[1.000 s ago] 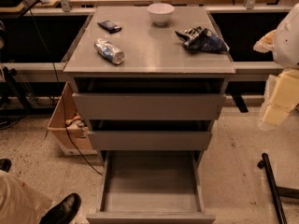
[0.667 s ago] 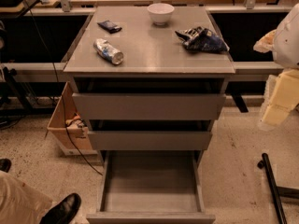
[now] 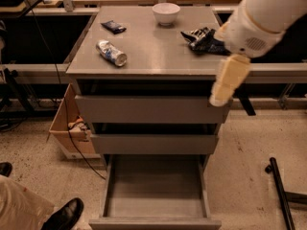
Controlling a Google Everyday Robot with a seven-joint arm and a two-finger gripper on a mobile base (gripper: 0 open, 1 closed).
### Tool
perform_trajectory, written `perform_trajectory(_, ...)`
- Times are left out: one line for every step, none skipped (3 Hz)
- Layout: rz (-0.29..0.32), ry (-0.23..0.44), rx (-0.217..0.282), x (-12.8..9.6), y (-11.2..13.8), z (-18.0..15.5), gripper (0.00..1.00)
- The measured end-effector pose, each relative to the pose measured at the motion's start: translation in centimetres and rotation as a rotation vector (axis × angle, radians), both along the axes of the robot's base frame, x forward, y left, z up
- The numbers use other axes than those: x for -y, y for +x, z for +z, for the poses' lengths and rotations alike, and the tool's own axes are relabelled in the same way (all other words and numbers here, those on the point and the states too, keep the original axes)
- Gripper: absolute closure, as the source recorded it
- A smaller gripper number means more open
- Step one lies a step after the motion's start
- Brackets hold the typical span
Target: Place redbull can into bottom drawer
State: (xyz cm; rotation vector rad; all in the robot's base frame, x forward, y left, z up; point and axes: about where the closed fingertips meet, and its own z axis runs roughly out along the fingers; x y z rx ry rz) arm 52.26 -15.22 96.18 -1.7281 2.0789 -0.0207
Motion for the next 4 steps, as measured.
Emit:
perform_trajectory(0.051,0.044,0.044,-5.1,6.2,-1.6,0.0)
perform_trajectory(0.097,0.073,0.078,-10.5,11.5,-3.1,0.0)
perform_trajectory(0.139,0.093,0.088,-15.2,15.3,-4.8,0.0)
perform_trajectory(0.139,0.093,0.088,-15.2,15.3,-4.8,0.0)
